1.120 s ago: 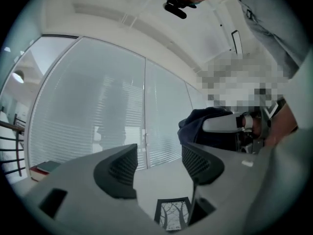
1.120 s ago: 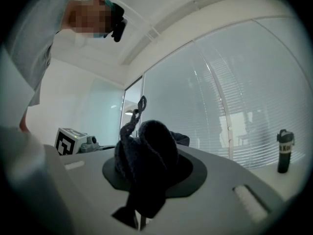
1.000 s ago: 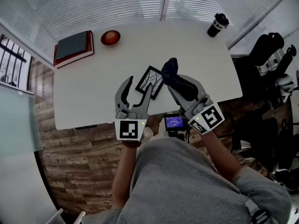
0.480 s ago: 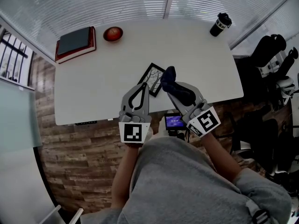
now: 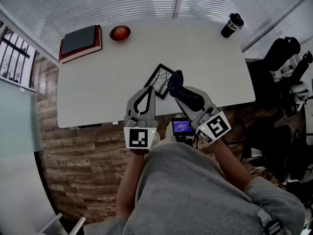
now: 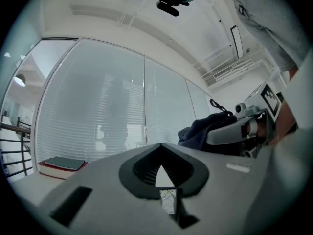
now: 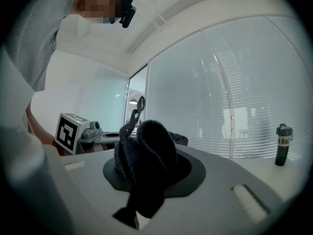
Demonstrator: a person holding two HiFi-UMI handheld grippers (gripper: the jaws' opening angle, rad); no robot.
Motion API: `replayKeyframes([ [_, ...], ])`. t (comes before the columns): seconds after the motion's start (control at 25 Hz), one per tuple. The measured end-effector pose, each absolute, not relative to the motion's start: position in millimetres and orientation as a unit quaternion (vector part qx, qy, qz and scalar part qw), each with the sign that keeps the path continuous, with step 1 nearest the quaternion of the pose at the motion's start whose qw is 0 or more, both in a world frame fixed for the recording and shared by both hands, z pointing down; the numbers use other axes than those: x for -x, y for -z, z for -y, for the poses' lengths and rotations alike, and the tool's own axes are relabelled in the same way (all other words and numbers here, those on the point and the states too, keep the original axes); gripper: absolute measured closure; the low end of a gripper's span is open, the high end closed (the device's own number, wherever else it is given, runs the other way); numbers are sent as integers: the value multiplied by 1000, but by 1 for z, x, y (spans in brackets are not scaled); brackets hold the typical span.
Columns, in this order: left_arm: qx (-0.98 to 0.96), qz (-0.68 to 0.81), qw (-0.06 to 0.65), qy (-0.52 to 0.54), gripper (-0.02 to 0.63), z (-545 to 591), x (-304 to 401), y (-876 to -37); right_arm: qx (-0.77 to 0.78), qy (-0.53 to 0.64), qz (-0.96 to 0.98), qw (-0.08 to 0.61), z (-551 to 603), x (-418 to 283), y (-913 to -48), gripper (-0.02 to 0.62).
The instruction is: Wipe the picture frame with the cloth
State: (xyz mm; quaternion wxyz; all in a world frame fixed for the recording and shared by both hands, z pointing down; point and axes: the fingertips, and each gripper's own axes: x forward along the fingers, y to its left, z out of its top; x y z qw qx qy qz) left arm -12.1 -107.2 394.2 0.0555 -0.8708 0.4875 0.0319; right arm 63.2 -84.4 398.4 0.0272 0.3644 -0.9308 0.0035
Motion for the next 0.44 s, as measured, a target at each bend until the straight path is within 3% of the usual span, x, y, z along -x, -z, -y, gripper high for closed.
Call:
replayKeyframes([
  [0.44,873,-483,72,-13,603,99,10,-396,-350,-10,936,28,79,-62,-402,489],
])
